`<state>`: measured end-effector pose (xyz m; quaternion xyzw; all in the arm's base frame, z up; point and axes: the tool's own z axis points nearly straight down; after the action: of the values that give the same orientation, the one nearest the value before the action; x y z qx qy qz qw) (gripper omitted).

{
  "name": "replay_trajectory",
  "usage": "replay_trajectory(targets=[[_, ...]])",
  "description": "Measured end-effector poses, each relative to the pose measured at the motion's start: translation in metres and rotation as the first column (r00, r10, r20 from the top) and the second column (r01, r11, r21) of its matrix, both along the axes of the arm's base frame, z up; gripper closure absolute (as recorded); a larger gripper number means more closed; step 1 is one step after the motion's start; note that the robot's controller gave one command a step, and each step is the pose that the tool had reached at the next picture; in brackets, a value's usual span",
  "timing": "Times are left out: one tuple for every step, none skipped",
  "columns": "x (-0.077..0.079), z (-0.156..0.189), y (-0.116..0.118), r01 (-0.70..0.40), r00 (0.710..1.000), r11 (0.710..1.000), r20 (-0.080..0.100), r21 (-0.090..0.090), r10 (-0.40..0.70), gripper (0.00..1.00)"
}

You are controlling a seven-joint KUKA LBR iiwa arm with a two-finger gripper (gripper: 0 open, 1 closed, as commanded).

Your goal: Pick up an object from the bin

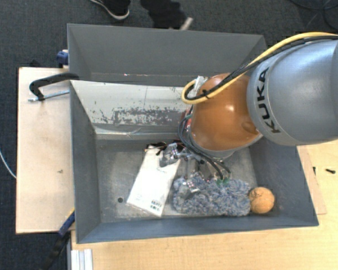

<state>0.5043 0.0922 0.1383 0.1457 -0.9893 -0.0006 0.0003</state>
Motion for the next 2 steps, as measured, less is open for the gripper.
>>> replay_trajectory(targets=[[0.000, 0.001, 0.000, 0.000, 1.000, 1.000, 0.002, 0.000, 0.000, 0.00], [0.015, -0.006, -0.031, -0.069, 0.998, 0.998, 0.006, 0.002, 0.069, 0.00]])
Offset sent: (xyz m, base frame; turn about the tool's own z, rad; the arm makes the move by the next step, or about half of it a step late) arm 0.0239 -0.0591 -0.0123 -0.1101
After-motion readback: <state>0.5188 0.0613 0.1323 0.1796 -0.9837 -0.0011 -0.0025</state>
